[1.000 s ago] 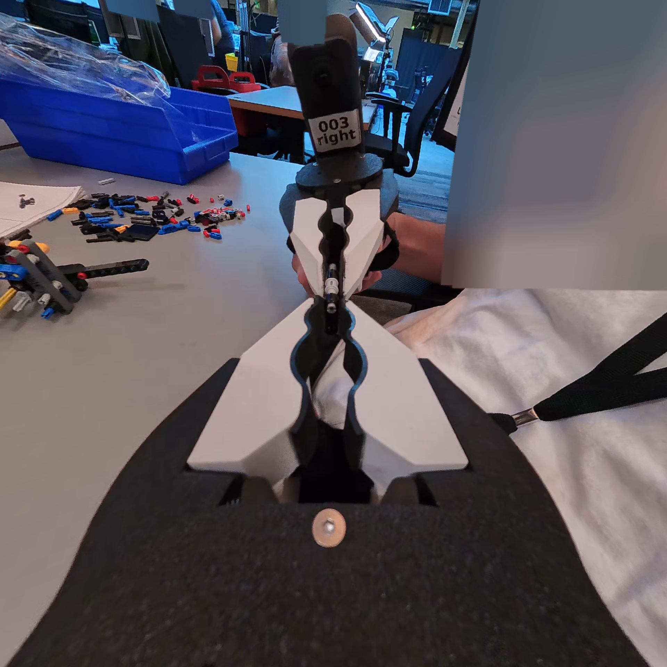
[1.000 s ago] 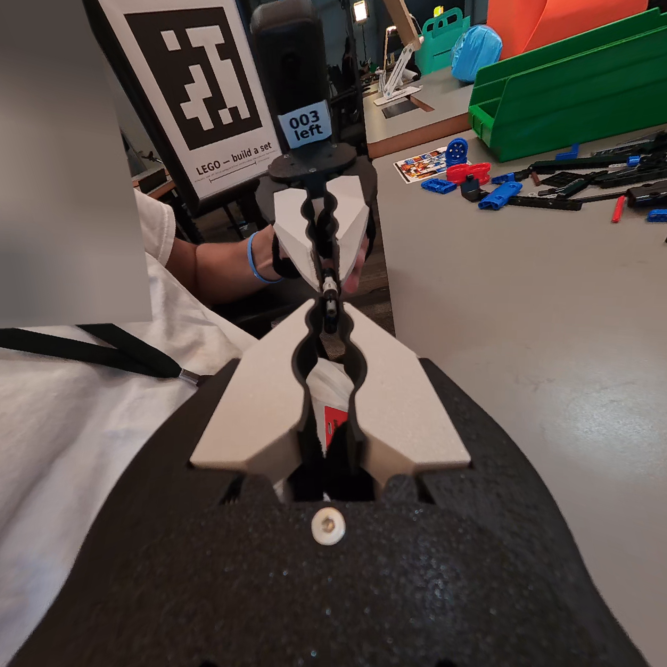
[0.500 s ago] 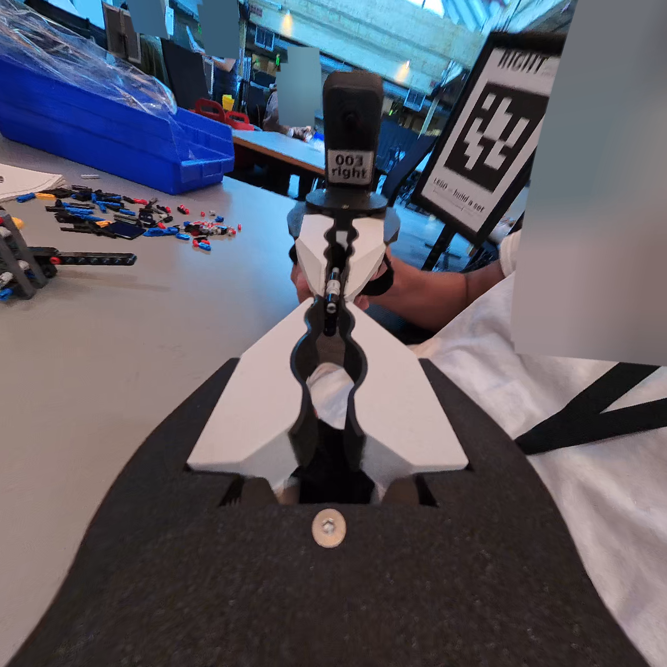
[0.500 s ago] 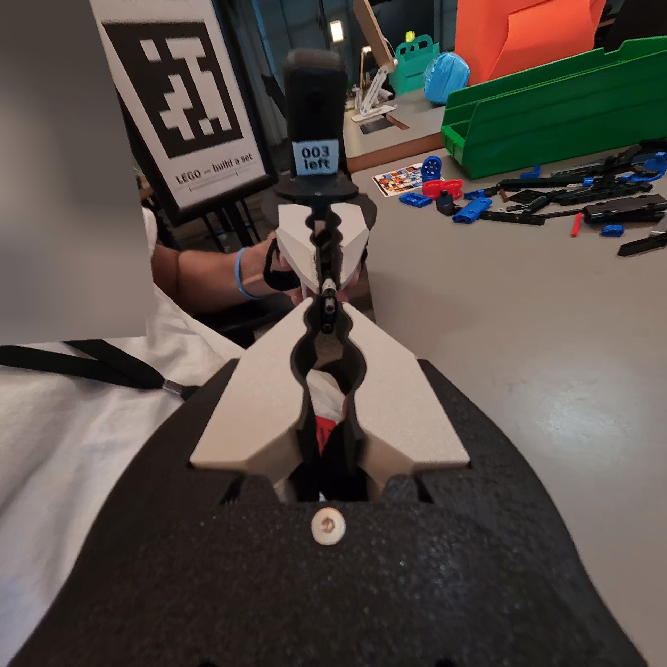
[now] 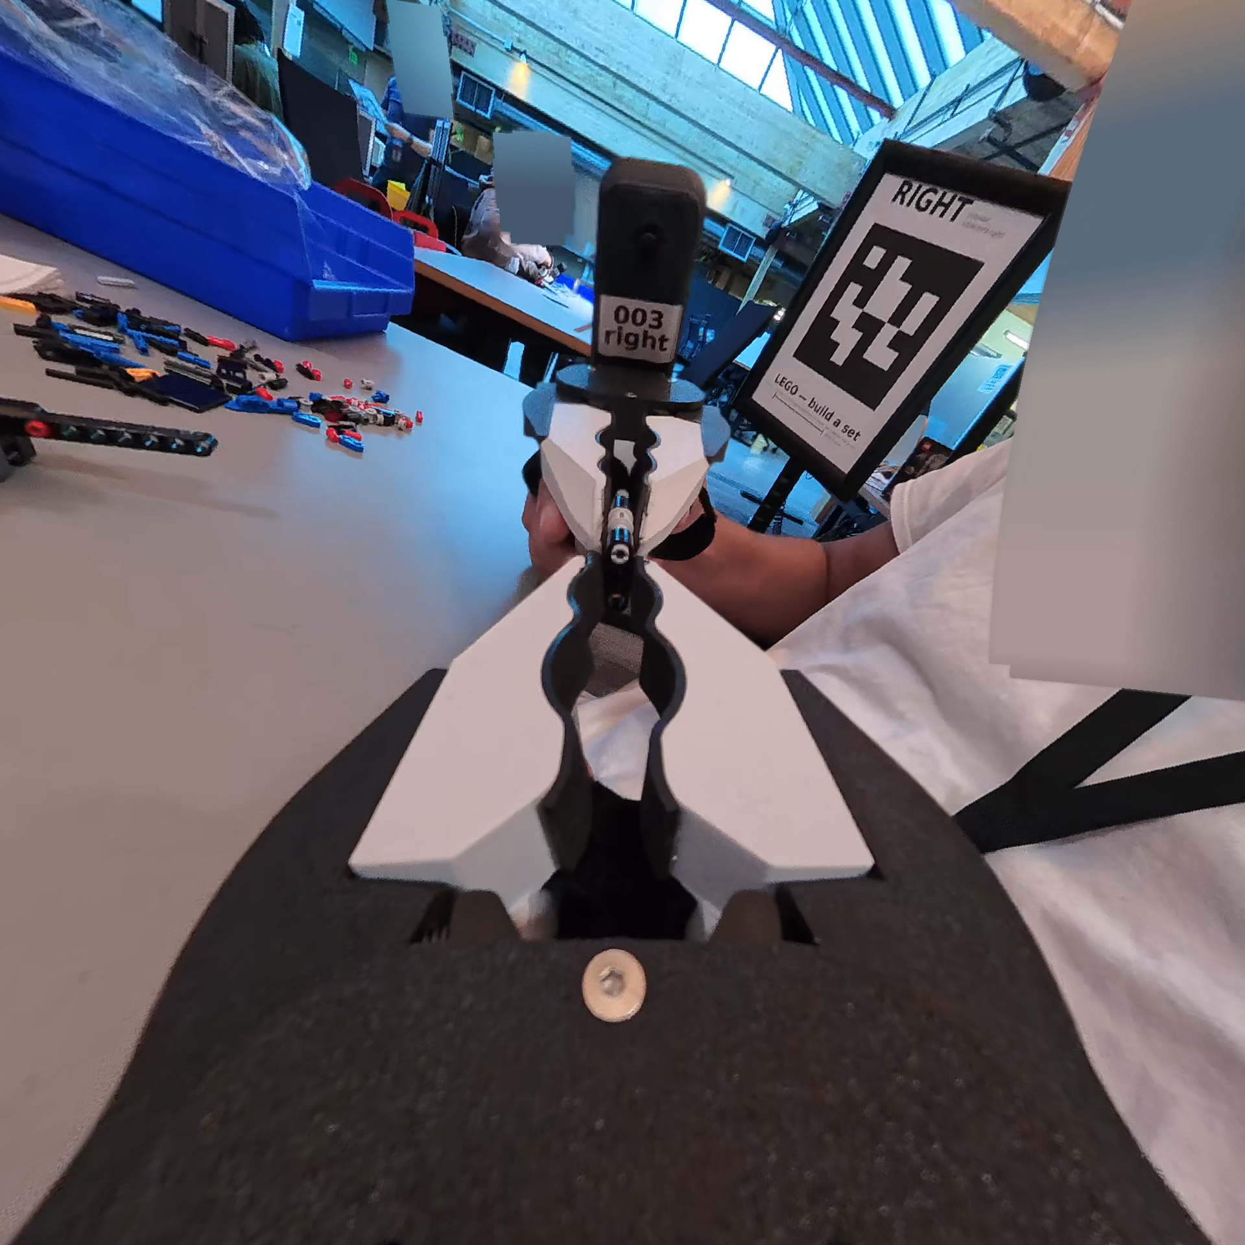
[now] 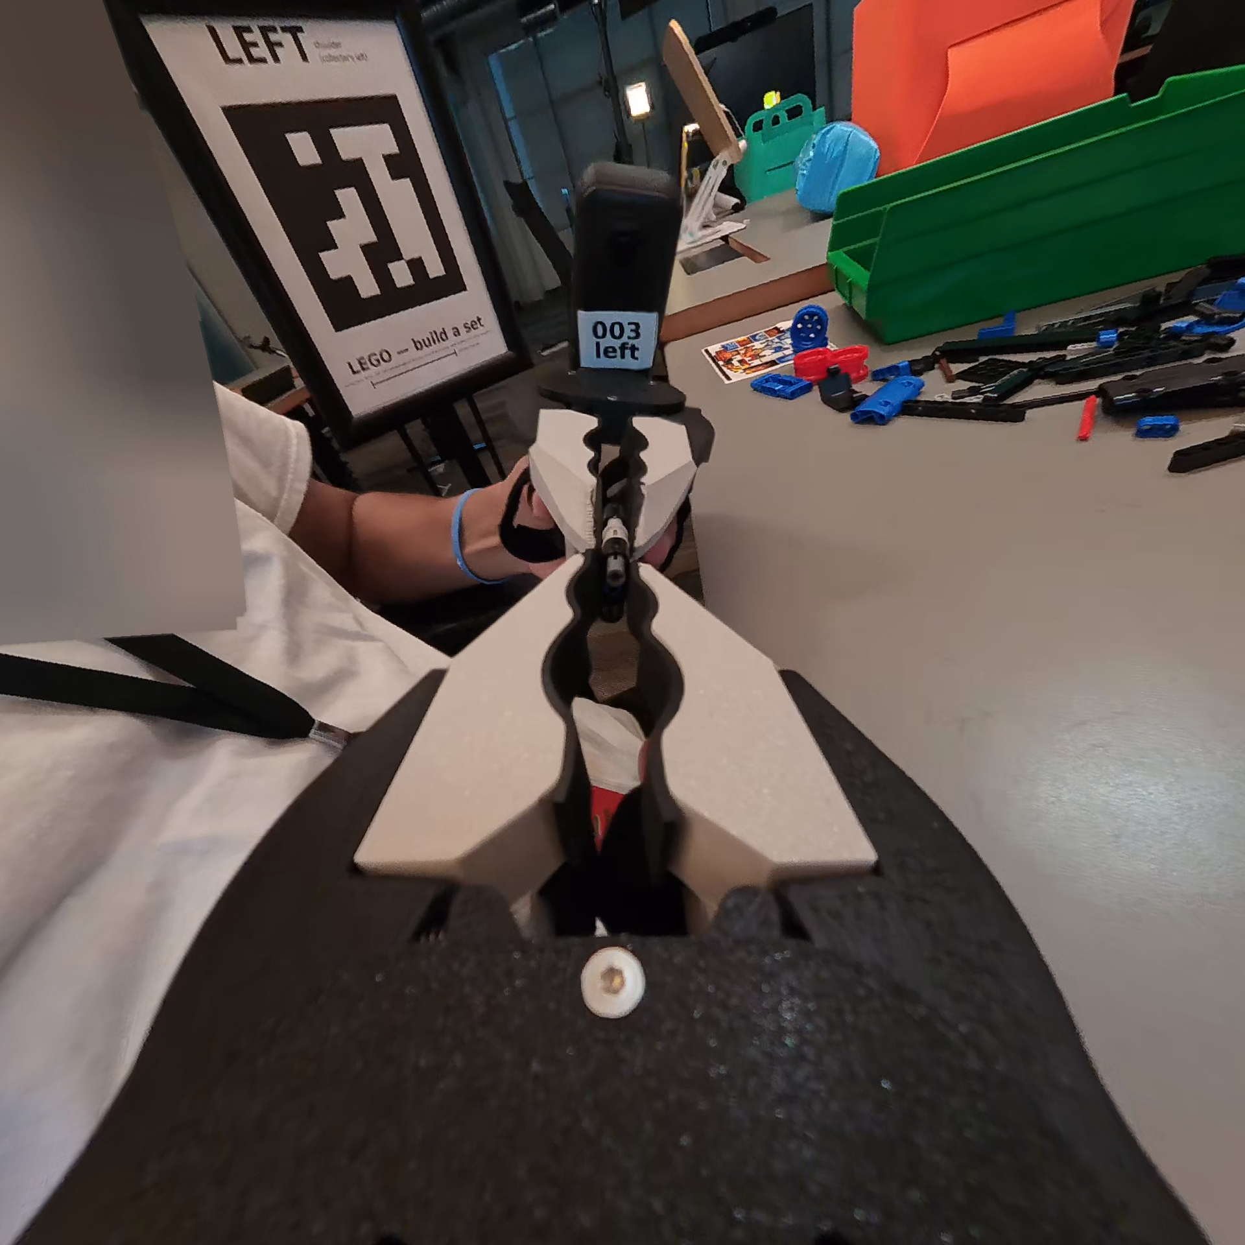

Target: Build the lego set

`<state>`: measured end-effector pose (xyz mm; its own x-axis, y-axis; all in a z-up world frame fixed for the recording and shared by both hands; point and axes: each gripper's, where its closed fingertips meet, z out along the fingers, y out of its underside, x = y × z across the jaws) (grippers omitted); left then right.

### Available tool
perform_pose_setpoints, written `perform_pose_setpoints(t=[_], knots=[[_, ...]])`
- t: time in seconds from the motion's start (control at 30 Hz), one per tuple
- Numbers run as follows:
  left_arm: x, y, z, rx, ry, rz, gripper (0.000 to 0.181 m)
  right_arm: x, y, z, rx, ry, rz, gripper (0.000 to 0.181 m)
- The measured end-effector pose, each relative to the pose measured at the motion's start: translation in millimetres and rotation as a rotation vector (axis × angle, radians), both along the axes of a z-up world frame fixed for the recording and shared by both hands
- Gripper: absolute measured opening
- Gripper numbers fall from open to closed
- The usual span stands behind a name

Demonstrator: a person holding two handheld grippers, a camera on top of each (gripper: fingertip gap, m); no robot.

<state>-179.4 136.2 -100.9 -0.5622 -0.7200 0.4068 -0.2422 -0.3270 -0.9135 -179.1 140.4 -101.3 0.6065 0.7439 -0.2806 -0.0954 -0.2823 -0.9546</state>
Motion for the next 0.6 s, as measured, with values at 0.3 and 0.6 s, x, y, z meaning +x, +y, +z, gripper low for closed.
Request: perform_pose_setpoints(t=[0.3, 0.6], knots=[[2.9, 1.7, -1.4, -0.028, 0.017, 0.018, 0.005, 2.6, 2.2, -2.9, 0.029, -0.06, -0.04, 0.005], [7.7, 3.1, -4.2, 0.006, 0.03, 0.043, 0.005, 5.9, 4.3, -3.5, 0.039, -0.072, -0.055, 0.006]])
